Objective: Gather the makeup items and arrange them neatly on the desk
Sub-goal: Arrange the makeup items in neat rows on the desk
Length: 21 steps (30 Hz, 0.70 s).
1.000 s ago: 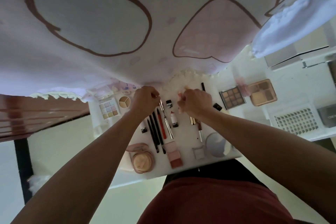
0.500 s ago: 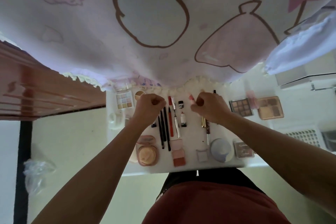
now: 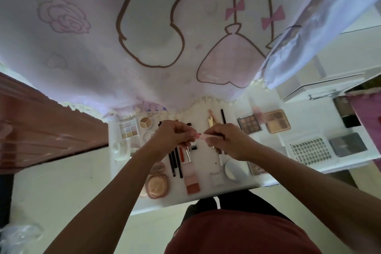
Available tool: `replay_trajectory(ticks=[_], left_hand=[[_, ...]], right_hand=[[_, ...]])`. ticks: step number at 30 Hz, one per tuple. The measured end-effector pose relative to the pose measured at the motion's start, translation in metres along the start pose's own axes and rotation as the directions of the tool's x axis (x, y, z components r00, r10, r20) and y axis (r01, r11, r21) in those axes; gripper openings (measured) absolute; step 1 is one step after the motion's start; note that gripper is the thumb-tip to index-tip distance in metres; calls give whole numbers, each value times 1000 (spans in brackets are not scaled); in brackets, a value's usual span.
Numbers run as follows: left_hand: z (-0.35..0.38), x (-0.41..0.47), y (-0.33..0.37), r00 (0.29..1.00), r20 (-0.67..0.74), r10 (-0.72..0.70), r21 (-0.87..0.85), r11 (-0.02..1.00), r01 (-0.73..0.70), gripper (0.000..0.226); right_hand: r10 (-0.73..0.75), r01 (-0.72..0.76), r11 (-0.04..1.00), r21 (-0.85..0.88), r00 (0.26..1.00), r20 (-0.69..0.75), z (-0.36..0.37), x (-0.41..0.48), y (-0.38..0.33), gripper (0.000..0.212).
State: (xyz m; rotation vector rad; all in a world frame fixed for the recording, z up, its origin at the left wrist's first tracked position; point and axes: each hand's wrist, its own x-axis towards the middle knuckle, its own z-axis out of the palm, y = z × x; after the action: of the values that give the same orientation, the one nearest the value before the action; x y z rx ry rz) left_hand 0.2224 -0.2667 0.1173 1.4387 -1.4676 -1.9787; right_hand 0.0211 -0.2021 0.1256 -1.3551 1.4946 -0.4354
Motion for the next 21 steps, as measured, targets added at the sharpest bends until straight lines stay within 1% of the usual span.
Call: replay_trajectory(ticks=[2,4,6,9,11,15,19,21], left_hand=[[5,-3,1,1000,8,17,26,1000,-17,18],[8,-5,2,999,24,23,63,998,-24,21],[9,-8,3,999,32,18,79,997,-21,20],[8,-13,6,999,36,3,83,997,-6,15],[8,-17,9,999,39,1,87,996,-4,15],[7,-20,16,1000,11,4,83,997,-5,16],[7,-20,22,1000,-2,2,75,997,-2,18],[6,-18,23,1000,-3,-5,75,997,5,19]], right_hand=[[-10,12,998,-54,999,39,1,-6,-1,12],[-29,37,981,-193,999,44,2,-12,-2,18],[-54,69,932,-355,997,50,4,-18,-3,24],[-149,144,843,-518,988,34,7,-21,-6,31],[-218,199,811,-551,975,30,6,-21,-7,34],[-269,243,814,-527,963,27,4,-14,-3,34],[-369,310,781,-543,929,-1,0,-12,0,32],[-400,326,775,-541,916,-21,-2,-11,0,35]])
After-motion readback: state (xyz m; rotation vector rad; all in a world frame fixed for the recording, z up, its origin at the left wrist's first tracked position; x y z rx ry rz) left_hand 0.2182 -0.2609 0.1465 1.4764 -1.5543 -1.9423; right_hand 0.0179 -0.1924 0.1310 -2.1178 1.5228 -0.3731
